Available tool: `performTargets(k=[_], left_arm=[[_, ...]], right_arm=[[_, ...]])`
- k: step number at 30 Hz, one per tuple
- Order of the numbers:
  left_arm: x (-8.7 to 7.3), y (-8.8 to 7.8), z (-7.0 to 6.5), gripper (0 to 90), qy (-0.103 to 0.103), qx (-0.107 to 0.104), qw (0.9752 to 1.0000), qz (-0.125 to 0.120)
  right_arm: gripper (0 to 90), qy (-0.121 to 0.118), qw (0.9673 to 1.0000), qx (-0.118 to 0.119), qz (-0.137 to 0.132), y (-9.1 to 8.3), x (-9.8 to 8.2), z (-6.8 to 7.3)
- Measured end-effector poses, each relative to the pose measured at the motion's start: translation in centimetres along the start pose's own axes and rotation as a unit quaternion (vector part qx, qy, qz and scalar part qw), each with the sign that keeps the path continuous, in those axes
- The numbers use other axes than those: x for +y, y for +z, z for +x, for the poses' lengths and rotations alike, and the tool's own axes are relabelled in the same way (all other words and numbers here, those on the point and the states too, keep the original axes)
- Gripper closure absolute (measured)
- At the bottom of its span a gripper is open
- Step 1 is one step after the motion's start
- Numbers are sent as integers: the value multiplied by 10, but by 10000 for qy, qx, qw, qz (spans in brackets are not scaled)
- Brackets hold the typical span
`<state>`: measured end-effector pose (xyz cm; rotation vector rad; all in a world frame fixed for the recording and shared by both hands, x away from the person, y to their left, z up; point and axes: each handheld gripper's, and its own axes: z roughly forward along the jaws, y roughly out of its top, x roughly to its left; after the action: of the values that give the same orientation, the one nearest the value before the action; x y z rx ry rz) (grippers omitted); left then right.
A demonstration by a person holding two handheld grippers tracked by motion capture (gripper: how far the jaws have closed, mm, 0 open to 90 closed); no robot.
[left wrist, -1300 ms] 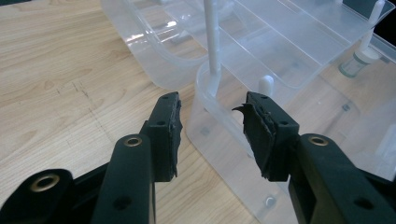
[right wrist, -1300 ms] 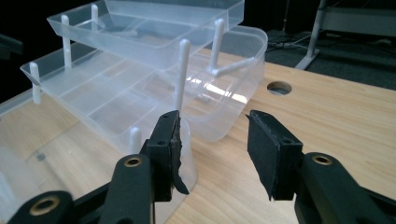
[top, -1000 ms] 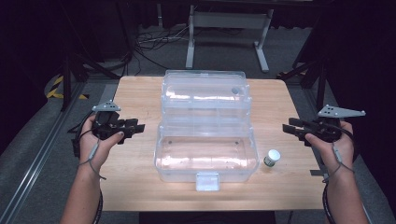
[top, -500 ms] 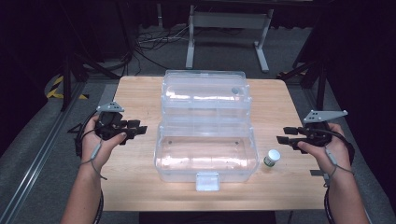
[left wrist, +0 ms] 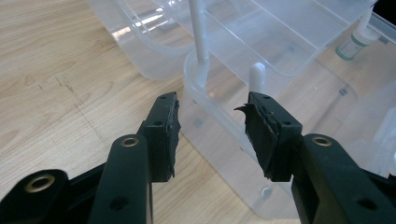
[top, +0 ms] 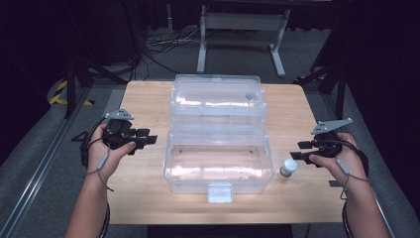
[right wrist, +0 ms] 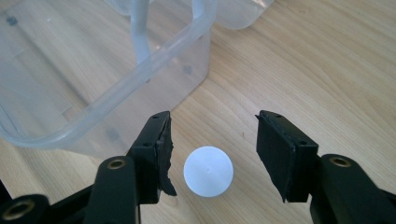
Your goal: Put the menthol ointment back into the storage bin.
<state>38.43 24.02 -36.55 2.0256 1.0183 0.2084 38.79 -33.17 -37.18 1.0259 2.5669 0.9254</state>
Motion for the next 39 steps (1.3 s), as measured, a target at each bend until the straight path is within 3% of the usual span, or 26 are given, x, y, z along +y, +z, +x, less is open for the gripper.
performTargets(k=[21,39], left_arm=[[-1,2,1,538,33,-15,10000,90],[-1,2,0,532,-1,-48,9999,131]], right_arm=[[369,4,9976,-18,686,26,-5,-1],[355,7,9919,-9,1271,52,-13,-5]])
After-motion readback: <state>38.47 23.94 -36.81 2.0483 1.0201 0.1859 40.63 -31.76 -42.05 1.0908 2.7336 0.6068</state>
